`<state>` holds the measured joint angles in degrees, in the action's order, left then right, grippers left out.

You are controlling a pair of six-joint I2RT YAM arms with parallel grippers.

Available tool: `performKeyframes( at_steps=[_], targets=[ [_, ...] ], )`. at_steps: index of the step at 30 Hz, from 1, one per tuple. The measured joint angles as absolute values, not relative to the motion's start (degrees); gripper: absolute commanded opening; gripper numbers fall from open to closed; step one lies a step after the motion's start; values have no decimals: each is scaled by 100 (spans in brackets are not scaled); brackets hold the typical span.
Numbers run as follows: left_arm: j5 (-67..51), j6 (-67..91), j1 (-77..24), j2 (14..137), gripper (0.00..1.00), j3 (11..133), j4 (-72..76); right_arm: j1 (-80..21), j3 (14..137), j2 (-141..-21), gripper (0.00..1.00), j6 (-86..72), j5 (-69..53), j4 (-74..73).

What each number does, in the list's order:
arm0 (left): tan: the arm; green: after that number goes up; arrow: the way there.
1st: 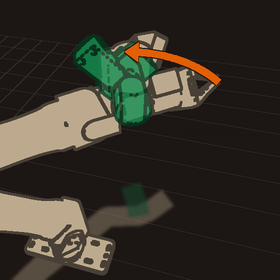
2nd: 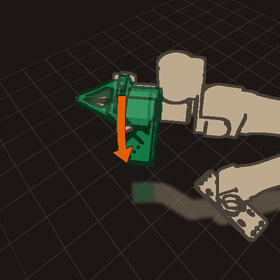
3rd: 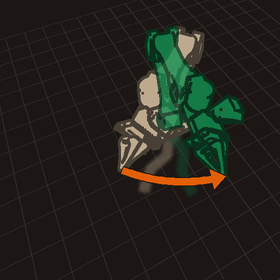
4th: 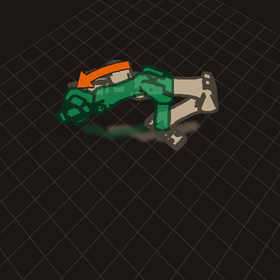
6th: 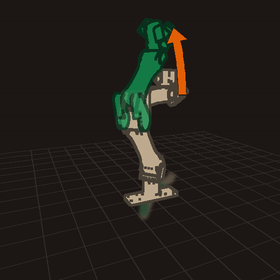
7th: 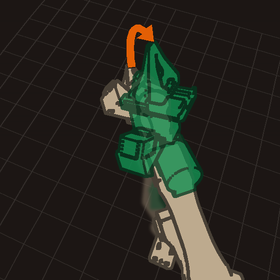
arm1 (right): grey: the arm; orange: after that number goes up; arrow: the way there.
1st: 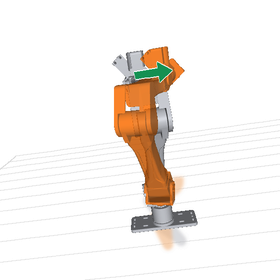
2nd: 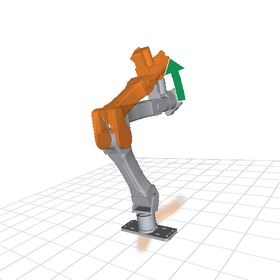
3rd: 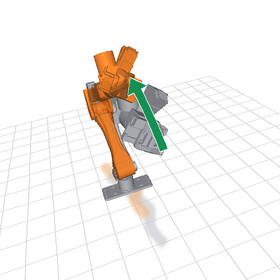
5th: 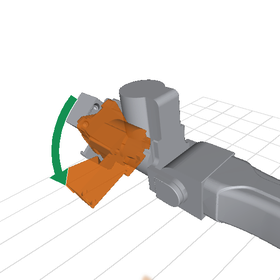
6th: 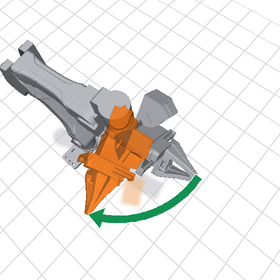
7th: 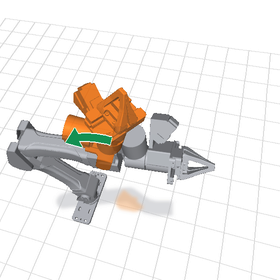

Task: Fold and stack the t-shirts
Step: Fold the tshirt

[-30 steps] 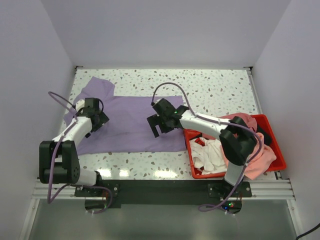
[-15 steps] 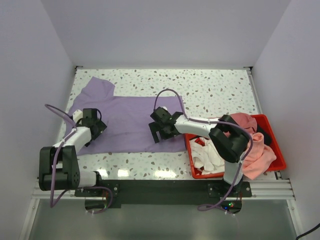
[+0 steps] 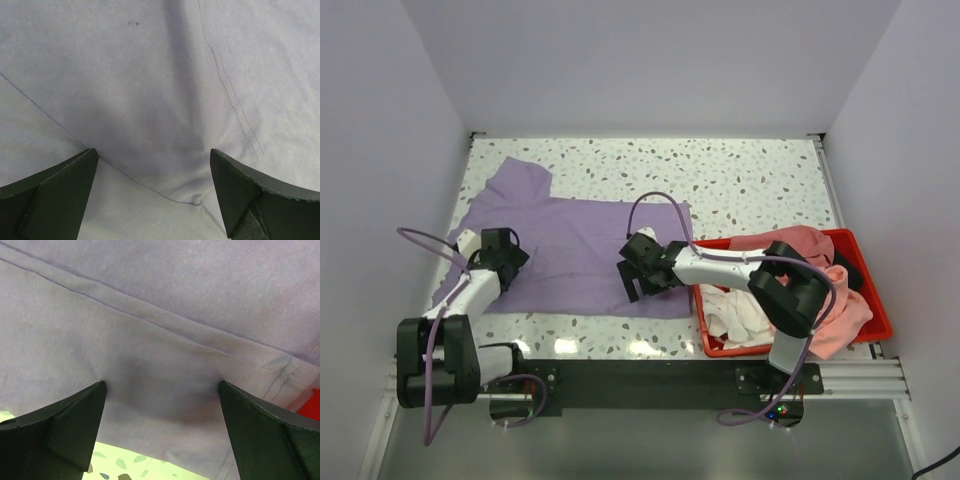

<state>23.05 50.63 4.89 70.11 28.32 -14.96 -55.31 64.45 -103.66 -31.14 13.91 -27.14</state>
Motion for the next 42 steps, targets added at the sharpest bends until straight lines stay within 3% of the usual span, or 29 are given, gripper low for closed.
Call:
performKeyframes(
  at_steps=[20, 29, 38, 42],
  targets=[
    [2427, 5898, 600, 6187, 100, 3072, -3371, -5551, 6659, -9933, 99, -2875, 1391, -3247],
    [2292, 5583, 604, 7581, 100, 5745, -3413, -5253, 8549, -9946, 99, -2377, 1413, -3701],
    [1951, 4720, 696, 11170, 100, 9566, -3511, -3632, 9139, -10416, 99, -2012, 1382, -3817],
    [1734, 4265, 740, 12905, 100, 11712, -3833, -3354, 9139, -10512, 99, -1916, 1409, -3874]
  ],
)
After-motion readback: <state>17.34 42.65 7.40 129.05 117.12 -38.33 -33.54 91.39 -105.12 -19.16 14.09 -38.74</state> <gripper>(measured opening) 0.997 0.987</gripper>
